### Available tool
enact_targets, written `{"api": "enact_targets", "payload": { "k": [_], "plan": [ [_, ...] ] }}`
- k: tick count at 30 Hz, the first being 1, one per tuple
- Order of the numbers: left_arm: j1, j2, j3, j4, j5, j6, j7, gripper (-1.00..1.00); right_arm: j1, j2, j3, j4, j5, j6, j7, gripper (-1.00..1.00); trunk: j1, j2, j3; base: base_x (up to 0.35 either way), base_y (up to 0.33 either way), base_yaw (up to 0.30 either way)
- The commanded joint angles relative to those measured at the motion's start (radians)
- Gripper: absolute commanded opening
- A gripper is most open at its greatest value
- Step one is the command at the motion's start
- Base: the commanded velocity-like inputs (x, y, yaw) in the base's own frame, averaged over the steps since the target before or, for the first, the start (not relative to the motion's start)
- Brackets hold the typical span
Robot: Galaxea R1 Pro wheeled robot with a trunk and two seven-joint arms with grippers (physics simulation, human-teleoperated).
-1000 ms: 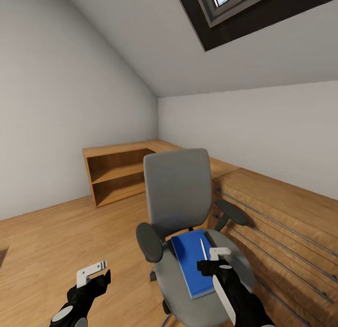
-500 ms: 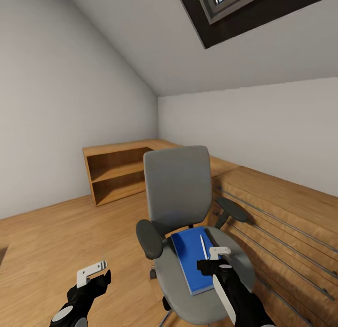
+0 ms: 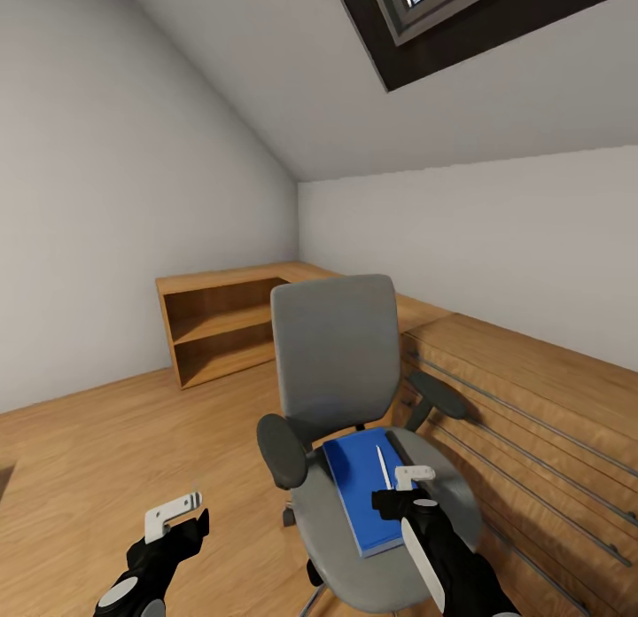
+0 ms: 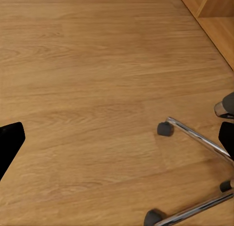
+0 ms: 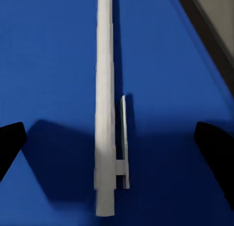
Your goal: In the bedroom, organize the workspace by keeping the computer under the desk, ensuring the monitor is on the desk, placing the keyboard on the desk next to the monitor, placing the mouse on the desk next to the keyboard, moving the folder from the swivel chair onto the desk next to the mouse, stacking the notebook on top of the folder with the pen on top of the notebook, and positioning the swivel chair next to the desk.
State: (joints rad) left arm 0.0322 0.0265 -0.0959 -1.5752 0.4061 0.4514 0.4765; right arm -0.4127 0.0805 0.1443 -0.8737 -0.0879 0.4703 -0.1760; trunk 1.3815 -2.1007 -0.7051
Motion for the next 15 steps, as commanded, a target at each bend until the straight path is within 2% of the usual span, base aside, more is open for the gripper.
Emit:
{"api": "enact_targets", "payload": {
  "k": [1,15],
  "plan": [
    [0.000,0.001,-0.002,-0.002,0.010,0.001,0.010,1.00,0.000,-0.001,0.003,0.004,-0.012,0.005,-0.010,-1.00,0.000,0.000,-0.001,0.000,0.000,0.000],
    [0.000,0.000,-0.004,-0.002,0.010,0.001,0.010,1.00,0.000,-0.001,0.003,0.002,-0.012,0.005,-0.010,-1.00,0.000,0.000,-0.001,0.000,0.000,0.000]
  ]
}}
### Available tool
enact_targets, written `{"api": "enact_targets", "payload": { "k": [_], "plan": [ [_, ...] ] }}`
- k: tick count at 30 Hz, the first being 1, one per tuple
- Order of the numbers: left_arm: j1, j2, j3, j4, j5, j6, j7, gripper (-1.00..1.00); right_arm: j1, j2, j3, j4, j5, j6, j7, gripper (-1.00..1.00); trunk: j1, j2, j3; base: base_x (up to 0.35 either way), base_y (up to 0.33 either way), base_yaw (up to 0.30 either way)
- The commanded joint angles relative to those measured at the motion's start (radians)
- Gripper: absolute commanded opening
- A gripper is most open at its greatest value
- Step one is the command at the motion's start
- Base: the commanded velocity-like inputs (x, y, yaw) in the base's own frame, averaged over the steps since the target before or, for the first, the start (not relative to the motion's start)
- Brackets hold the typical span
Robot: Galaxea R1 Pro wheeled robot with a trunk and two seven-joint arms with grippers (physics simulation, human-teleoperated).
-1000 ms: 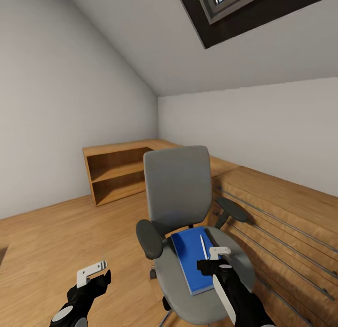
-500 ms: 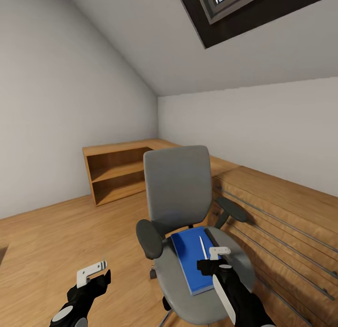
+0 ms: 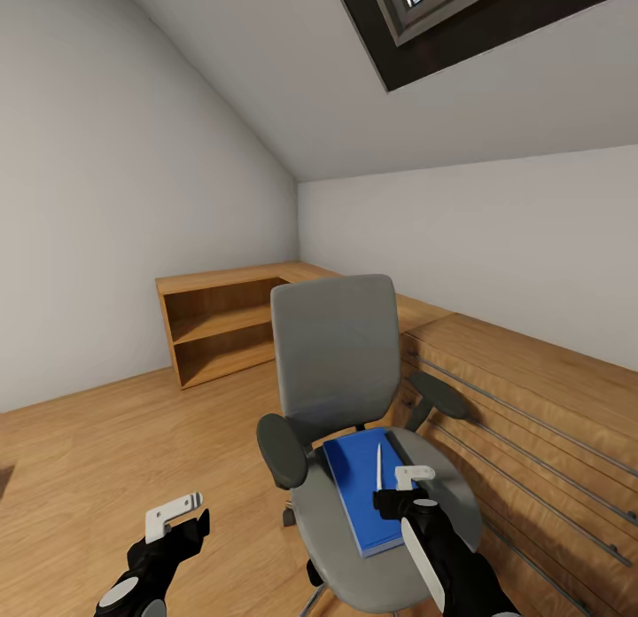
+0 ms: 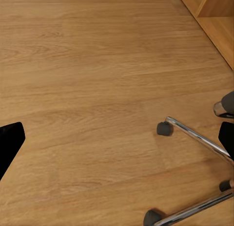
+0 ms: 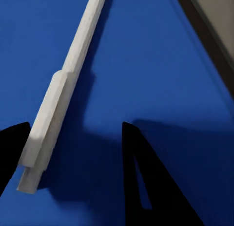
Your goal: In the bedroom, organize the workspace by keeping the computer under the desk, ensuring the monitor is on the desk, placing the keyboard on the desk next to the monitor, placing the mouse on the desk next to the keyboard, moving the folder from the swivel chair onto the desk next to the mouse, stacking the notebook on top of the folder with the pen on top of the notebook, and positioning the swivel chair next to the desk.
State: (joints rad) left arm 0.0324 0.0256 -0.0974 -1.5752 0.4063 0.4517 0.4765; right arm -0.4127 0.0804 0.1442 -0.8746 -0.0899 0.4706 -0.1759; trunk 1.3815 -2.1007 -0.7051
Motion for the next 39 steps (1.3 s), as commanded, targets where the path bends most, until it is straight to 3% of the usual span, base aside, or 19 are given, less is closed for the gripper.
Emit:
{"api": "enact_targets", "payload": {
  "k": [1,16,39],
  "plan": [
    [0.000,0.001,-0.002,-0.002,0.010,0.002,0.010,1.00,0.000,-0.001,0.002,0.003,-0.011,0.005,-0.010,-1.00,0.000,0.000,-0.001,0.000,0.000,0.000],
    [-0.001,0.001,-0.002,-0.002,0.011,0.002,0.010,1.00,0.000,0.000,0.000,-0.004,-0.017,0.063,-0.010,-1.00,0.000,0.000,-0.001,0.000,0.000,0.000],
    [0.000,0.001,-0.002,-0.002,0.010,0.001,0.010,1.00,0.000,-0.001,0.000,-0.005,-0.016,0.066,-0.010,-1.00,-0.008,0.014,0.005,0.000,0.000,0.000]
  ]
}}
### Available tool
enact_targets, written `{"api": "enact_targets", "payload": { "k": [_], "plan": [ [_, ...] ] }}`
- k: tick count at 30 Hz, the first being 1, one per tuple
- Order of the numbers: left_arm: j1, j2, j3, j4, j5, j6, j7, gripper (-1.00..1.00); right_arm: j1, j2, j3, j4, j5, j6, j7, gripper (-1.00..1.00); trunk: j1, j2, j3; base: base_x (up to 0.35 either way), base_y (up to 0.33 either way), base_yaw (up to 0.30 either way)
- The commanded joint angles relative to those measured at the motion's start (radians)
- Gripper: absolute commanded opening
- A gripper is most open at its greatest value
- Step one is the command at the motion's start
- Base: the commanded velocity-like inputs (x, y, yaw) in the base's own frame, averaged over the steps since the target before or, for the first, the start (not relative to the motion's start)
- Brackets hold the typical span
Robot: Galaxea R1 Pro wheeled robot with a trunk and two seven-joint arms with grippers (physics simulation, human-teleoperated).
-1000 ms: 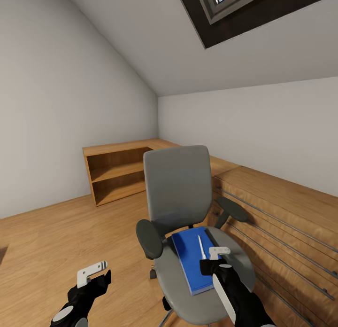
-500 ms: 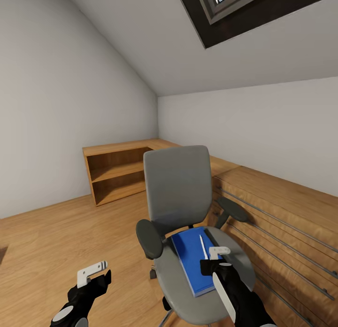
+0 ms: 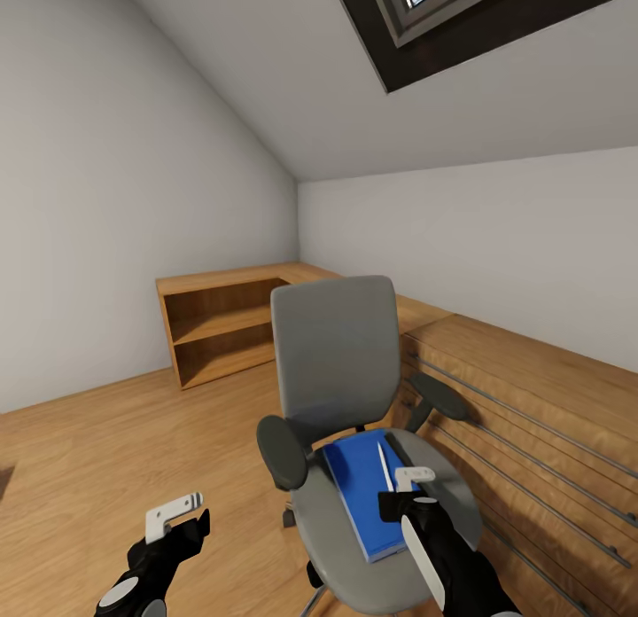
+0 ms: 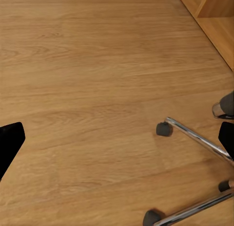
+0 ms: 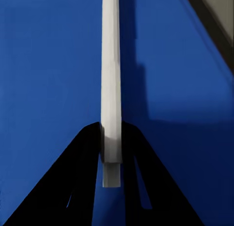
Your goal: In the bedroom, organize the workspace by keeping the computer under the desk, ensuring the monitor is on the desk, placing the keyboard on the desk next to the monitor, placing the mouse on the desk next to the keyboard, moving the folder from the swivel chair onto the desk next to the mouse, stacking the notebook on top of the folder with the pen on top of the notebook, and positioning the swivel chair next to the desk.
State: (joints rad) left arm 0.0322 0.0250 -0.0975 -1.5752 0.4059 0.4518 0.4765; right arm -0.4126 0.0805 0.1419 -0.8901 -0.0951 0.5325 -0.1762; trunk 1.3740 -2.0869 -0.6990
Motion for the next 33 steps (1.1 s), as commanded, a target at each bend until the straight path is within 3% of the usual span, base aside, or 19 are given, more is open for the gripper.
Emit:
{"api": "enact_targets", "payload": {
  "k": [1,10,18,26,33],
  "plan": [
    [0.000,0.001,-0.002,-0.002,0.010,0.001,0.010,1.00,0.000,-0.001,0.002,0.010,-0.011,0.004,-0.009,-1.00,-0.004,0.007,0.002,0.000,0.000,0.000],
    [0.000,0.002,0.000,-0.002,0.010,0.002,0.011,1.00,0.000,-0.001,0.004,-0.031,-0.010,0.005,-0.009,-1.00,-0.038,0.070,0.030,-0.005,0.000,0.000],
    [0.000,0.003,0.001,-0.002,0.010,0.002,0.011,1.00,0.002,-0.002,0.004,-0.107,-0.010,0.007,-0.009,-1.00,-0.069,0.126,0.055,-0.265,0.000,0.000],
    [0.000,0.003,0.001,-0.002,0.010,0.002,0.011,1.00,0.051,-0.002,0.002,-0.280,-0.014,0.058,-0.009,-1.00,-0.100,0.182,0.081,-0.328,0.000,0.000],
    [0.000,0.002,-0.001,-0.010,0.010,0.002,0.011,1.00,0.070,-0.001,0.002,-0.360,-0.033,0.070,-0.009,-1.00,-0.127,0.231,0.102,-0.080,0.000,0.000]
  ]
}}
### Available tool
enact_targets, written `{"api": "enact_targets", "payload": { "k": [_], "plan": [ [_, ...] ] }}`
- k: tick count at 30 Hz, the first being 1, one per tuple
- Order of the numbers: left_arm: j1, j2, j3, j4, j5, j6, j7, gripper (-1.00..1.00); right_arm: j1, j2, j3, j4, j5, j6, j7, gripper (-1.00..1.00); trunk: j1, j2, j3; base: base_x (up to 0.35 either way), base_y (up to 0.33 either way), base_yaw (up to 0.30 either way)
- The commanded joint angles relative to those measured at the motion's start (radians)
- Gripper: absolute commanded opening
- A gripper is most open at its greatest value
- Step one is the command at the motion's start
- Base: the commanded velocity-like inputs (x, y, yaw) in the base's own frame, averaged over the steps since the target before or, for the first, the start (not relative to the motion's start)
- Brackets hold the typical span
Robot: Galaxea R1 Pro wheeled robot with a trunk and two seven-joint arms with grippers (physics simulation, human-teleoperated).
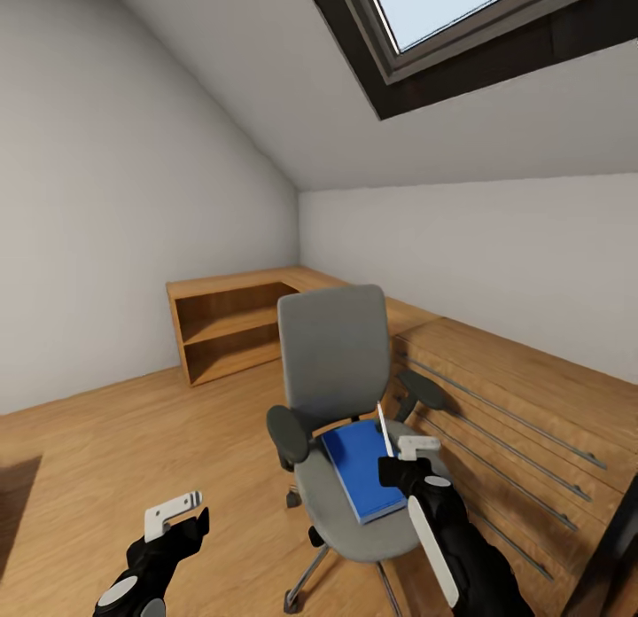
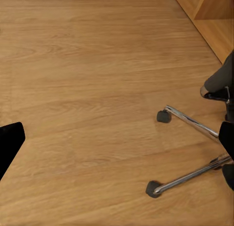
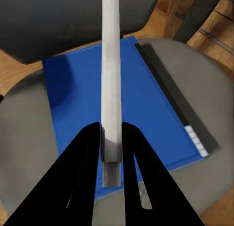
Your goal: In the bedroom, organize the workspace by keeping the computer under the desk, ensuring the monitor is on the desk, placing the keyboard on the desk next to the monitor, placing the mouse on the desk next to the keyboard, moving the folder from the swivel chair onto the desk next to the mouse, stacking the notebook on top of the folder with the pen on top of the notebook, and positioning the swivel chair next to the desk.
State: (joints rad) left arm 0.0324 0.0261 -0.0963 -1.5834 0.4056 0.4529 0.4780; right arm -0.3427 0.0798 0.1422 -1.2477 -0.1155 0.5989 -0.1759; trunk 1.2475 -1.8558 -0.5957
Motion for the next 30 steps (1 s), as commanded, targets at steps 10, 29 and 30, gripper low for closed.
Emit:
{"api": "enact_targets", "payload": {
  "k": [10,29,30],
  "plan": [
    [0.000,0.000,-0.004,-0.035,0.010,0.001,0.010,1.00,0.056,-0.002,0.002,-0.116,-0.037,0.016,-0.010,-1.00,-0.038,0.070,0.031,-0.002,0.000,0.000],
    [0.000,0.001,0.000,-0.035,0.011,0.003,0.010,1.00,0.056,-0.002,0.002,-0.116,-0.038,0.016,-0.010,-1.00,-0.111,0.203,0.090,0.000,0.000,0.000],
    [0.000,0.001,0.001,-0.035,0.012,0.003,0.010,1.00,0.056,-0.002,0.002,-0.116,-0.038,0.017,-0.010,-1.00,-0.115,0.210,0.093,0.000,0.000,0.000]
  ]
}}
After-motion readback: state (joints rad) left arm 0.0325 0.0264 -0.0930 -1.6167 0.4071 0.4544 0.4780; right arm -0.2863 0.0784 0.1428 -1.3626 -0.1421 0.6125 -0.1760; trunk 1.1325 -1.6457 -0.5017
